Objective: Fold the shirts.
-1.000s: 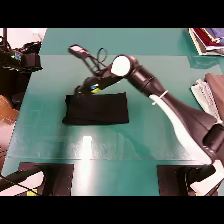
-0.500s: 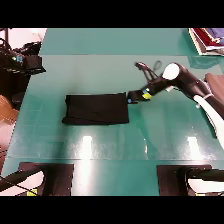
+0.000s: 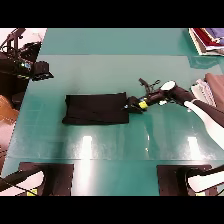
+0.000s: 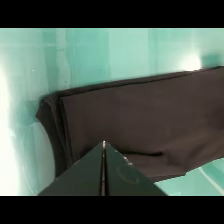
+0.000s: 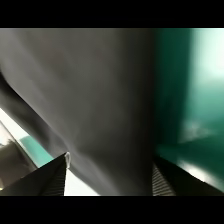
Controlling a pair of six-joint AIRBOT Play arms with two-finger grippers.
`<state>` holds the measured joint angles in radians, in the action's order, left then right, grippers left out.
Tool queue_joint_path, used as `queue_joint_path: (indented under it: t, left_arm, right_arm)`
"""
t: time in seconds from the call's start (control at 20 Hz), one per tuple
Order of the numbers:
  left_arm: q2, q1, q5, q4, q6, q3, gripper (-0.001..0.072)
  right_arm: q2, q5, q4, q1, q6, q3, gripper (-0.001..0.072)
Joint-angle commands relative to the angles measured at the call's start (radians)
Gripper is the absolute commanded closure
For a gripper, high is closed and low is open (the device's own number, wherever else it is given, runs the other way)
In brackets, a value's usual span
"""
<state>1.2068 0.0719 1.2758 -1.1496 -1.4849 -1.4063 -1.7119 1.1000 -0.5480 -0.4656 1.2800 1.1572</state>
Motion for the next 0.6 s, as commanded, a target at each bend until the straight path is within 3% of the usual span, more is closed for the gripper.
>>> queue_joint_path:
  t: [0.0,0.05,0.15,0.25,0.3,0.45,0.55]
  left_arm:
    - [-0.001,0.0,-0.001,0.006,0.001,0.004,0.0687]
    - [-0.001,0.0,0.0,0.006,0.001,0.004,0.0687]
    - [-0.001,0.0,0.002,0.006,0.001,0.004,0.0687]
    - [-0.001,0.0,0.01,0.007,0.0,0.004,0.0687]
    - [-0.001,0.0,0.016,0.007,0.0,0.004,0.0687]
    - [-0.001,-0.046,0.018,0.006,0.0,0.004,0.0688]
    - [-0.001,-0.122,-0.002,0.005,0.0,0.004,0.0688]
  right_arm:
    - [-0.114,-0.043,0.097,-0.085,-0.024,0.113,0.0141]
    - [-0.133,-0.058,0.105,-0.105,-0.024,0.145,0.0199]
    - [-0.15,-0.101,0.102,-0.137,-0.026,0.199,0.0392]
    - [-0.148,-0.137,0.102,-0.142,-0.057,0.235,0.0636]
    - [-0.148,-0.132,0.101,-0.132,-0.081,0.259,0.069]
    - [-0.113,-0.126,0.045,-0.063,-0.083,0.314,0.0691]
    - [-0.043,-0.127,-0.071,0.029,-0.023,0.335,0.0691]
